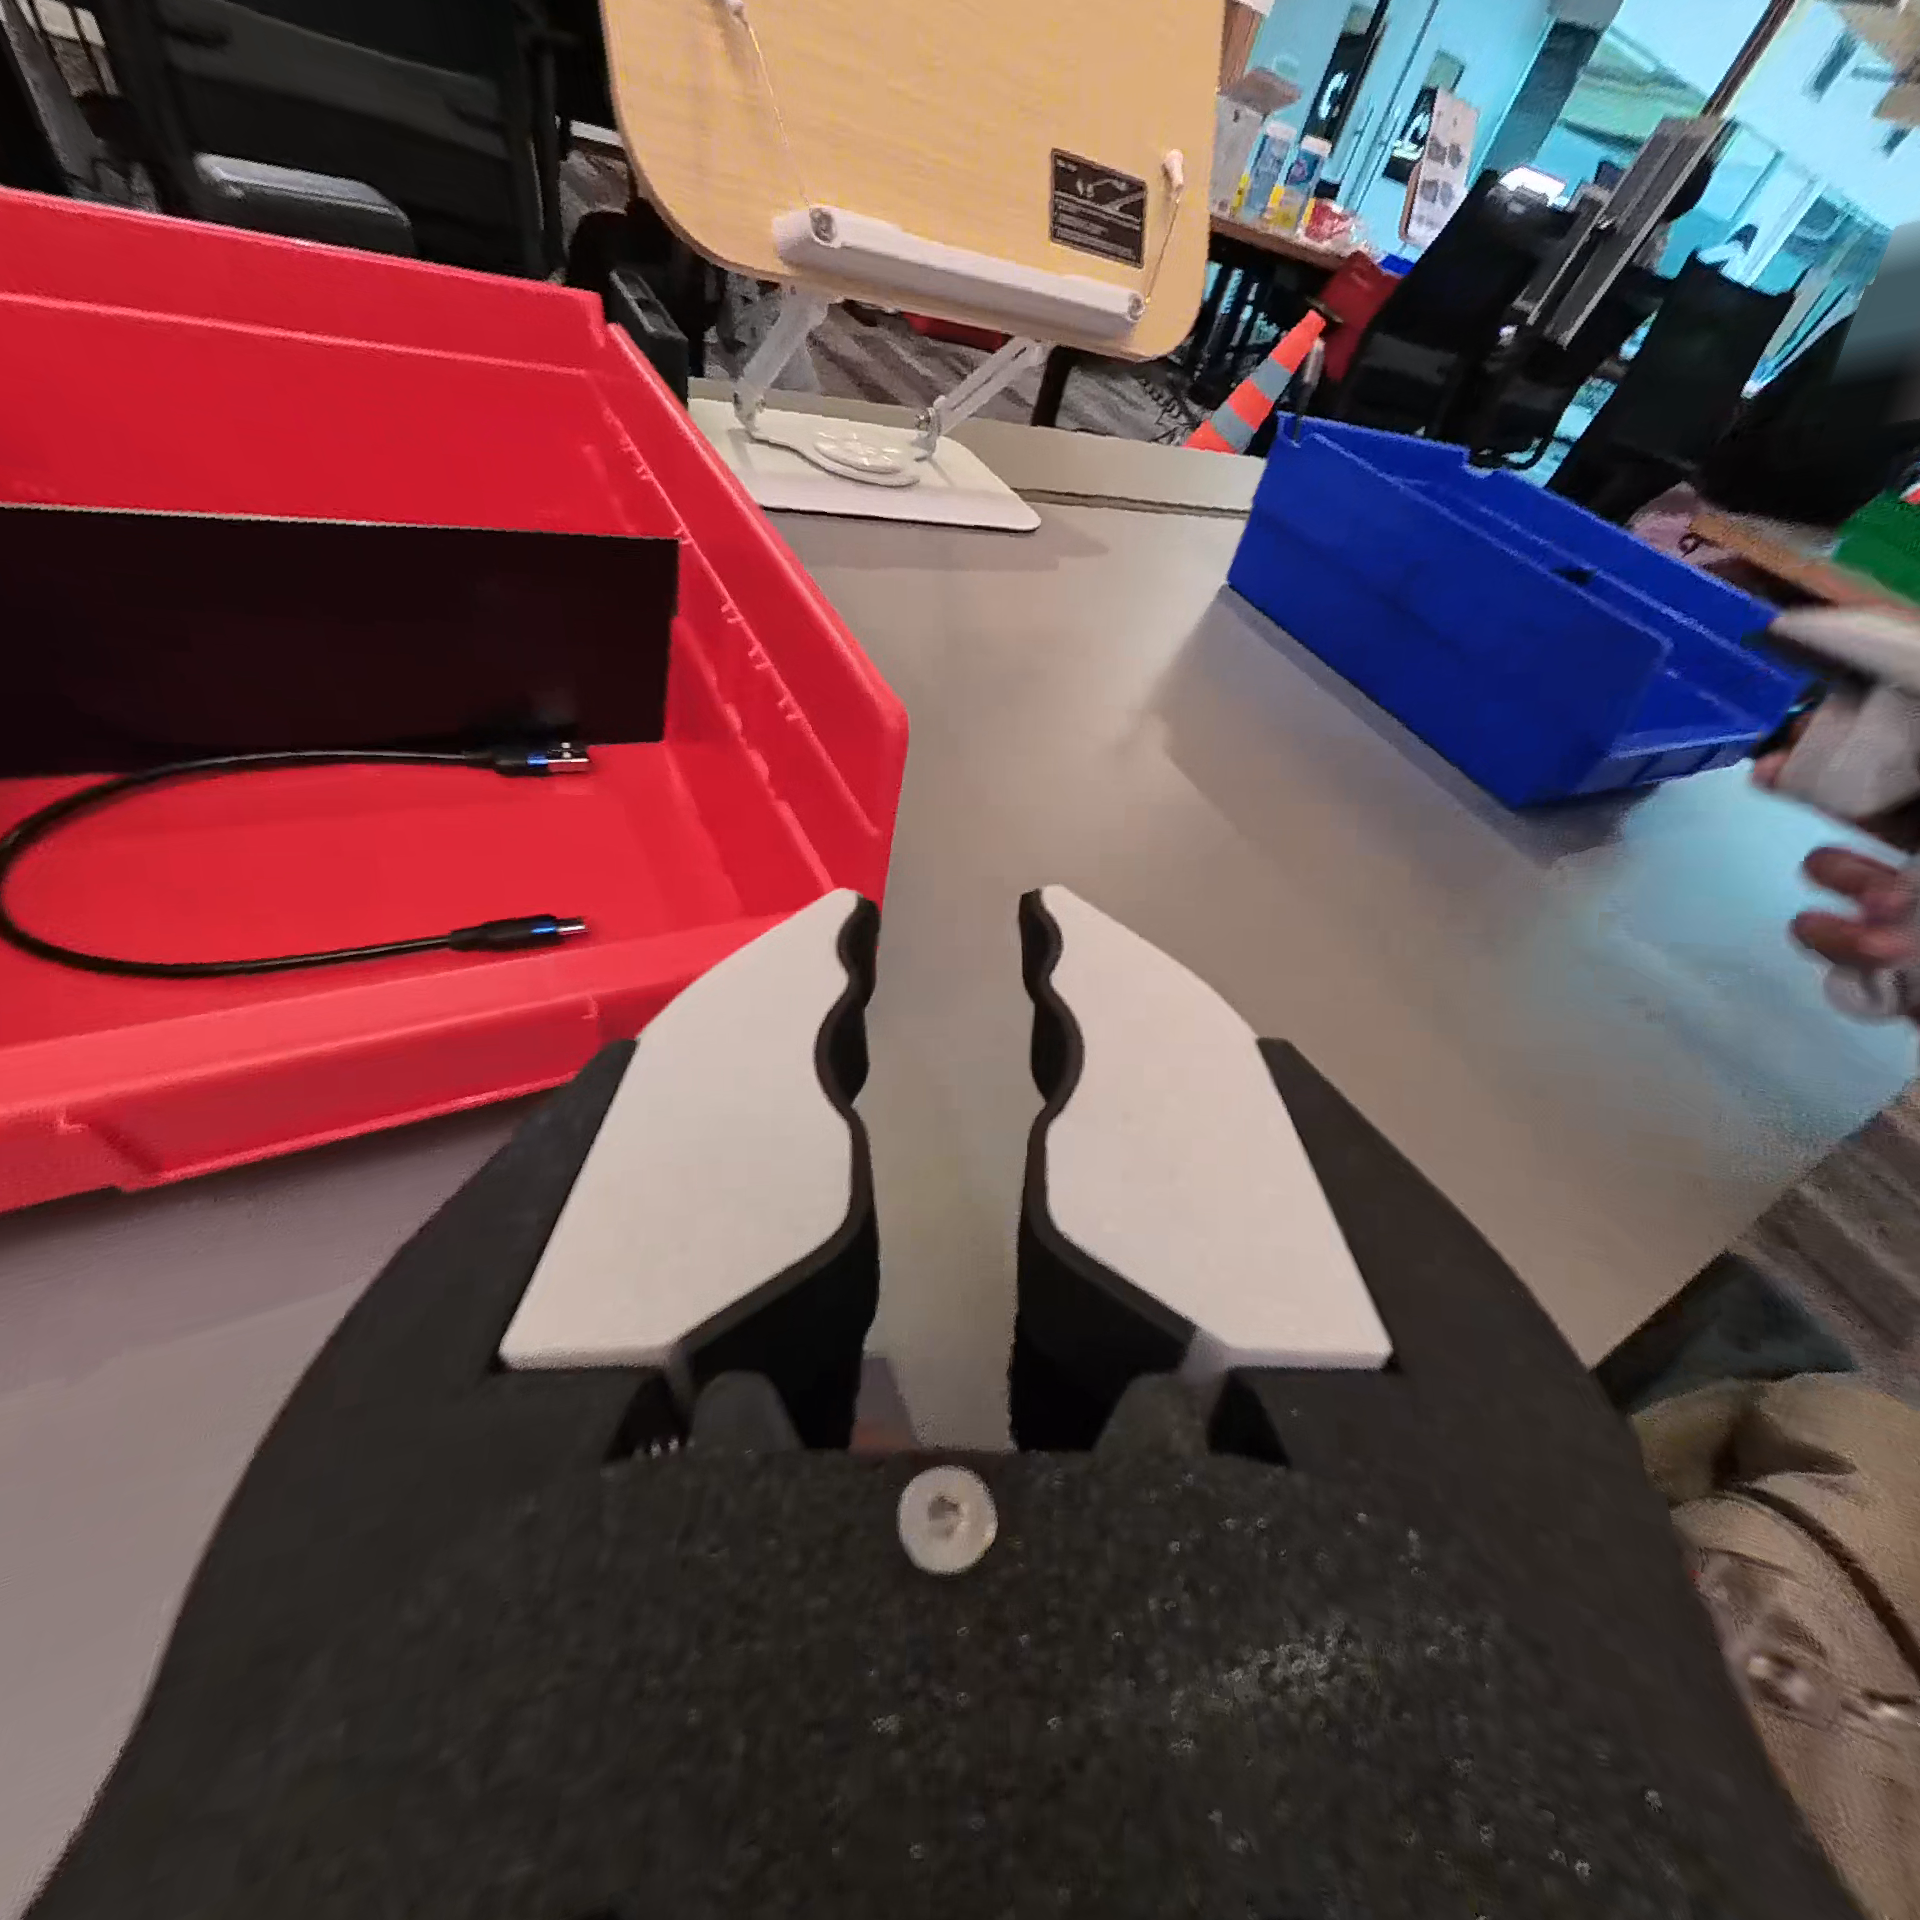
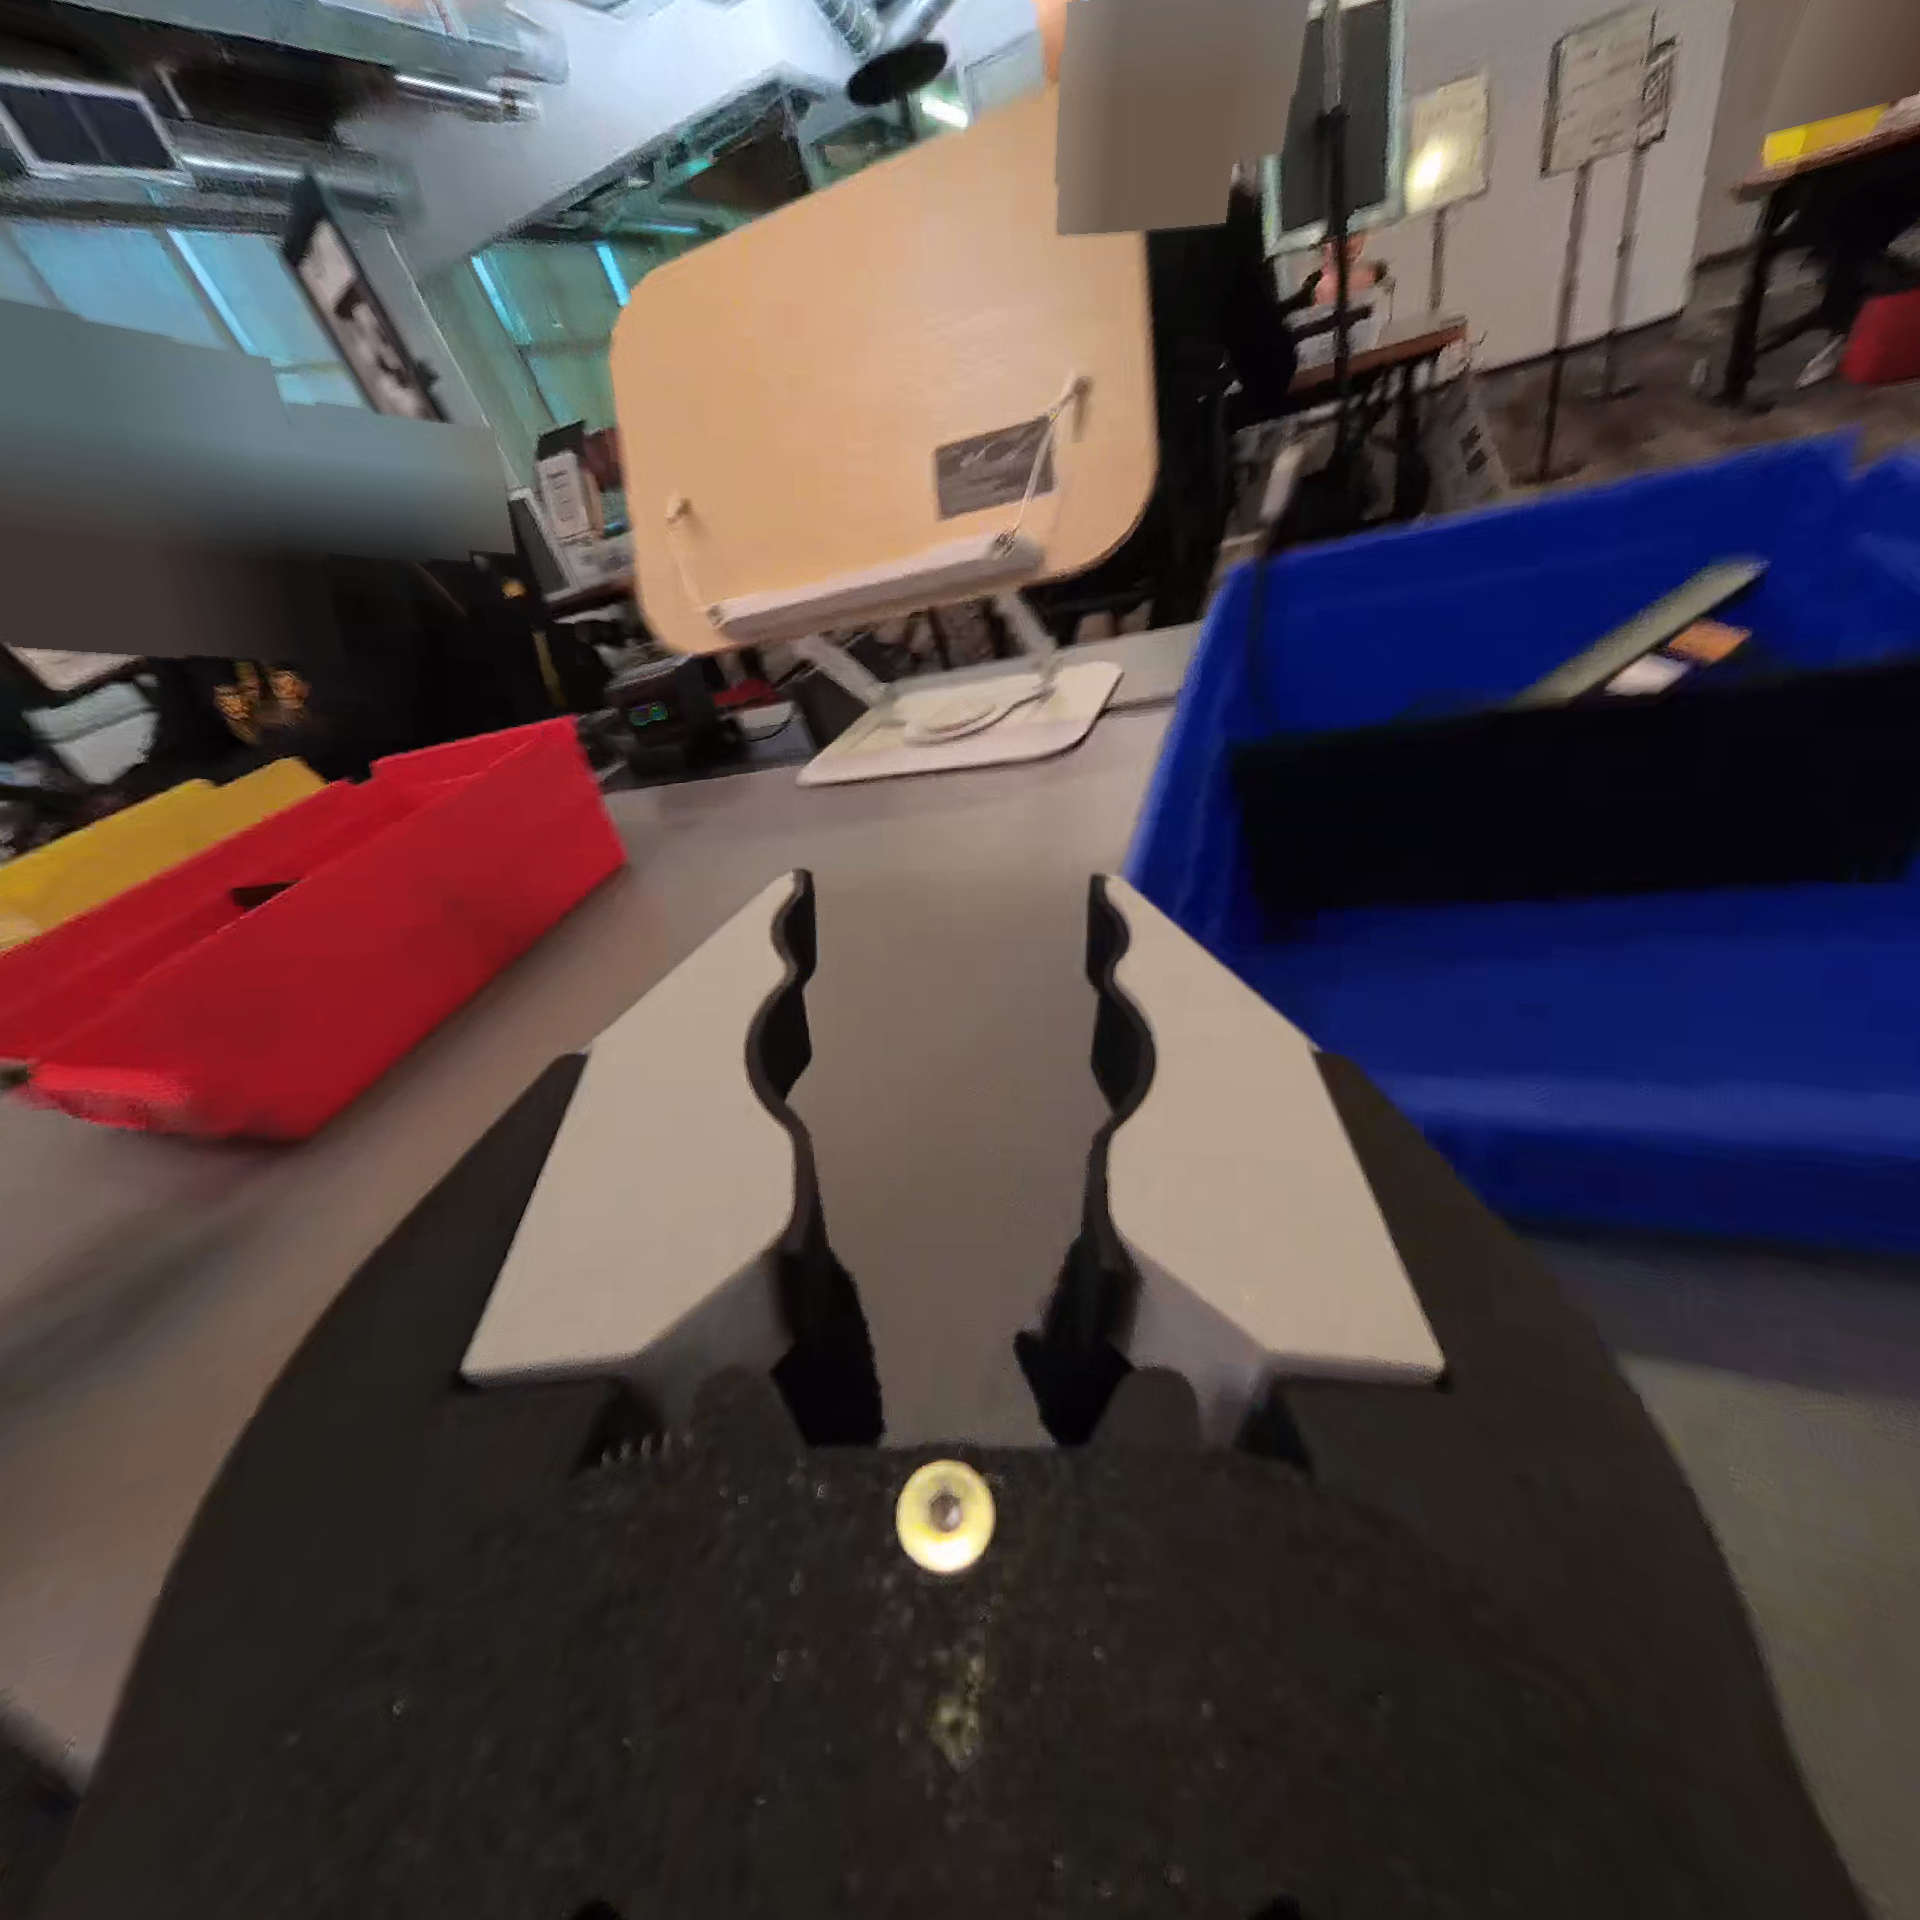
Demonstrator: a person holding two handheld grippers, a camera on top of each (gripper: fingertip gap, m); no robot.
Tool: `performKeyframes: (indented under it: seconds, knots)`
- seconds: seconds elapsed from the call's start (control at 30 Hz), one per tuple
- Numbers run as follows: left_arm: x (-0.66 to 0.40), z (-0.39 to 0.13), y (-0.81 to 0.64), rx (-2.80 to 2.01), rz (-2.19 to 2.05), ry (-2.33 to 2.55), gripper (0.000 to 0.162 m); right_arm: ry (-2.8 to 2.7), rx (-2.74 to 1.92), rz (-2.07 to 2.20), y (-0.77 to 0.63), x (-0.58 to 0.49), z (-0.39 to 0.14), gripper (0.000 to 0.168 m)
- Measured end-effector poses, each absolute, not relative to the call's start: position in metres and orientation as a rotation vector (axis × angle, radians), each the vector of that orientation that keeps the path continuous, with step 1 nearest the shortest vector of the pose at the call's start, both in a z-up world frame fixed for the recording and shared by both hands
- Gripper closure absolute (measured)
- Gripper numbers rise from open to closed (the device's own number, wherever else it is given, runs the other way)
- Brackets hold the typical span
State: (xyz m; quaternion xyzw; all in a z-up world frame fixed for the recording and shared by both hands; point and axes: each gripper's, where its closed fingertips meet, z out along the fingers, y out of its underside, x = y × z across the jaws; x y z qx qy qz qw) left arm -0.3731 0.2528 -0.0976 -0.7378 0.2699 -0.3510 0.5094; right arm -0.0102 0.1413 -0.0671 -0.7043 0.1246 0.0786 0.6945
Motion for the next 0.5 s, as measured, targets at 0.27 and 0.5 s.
performKeyframes:
  seconds: [0.27, 0.5]
  knots:
    - [-0.362, -0.090, 0.248, -1.829, -0.905, 0.701, 0.133, -0.052, -1.615, 0.171, 0.140, -0.074, -0.072, 0.118]
    - [-0.372, -0.027, 0.318, -2.017, -0.661, 1.028, 0.134, -0.068, -1.734, 0.503, 0.131, -0.100, -0.086, 0.130]
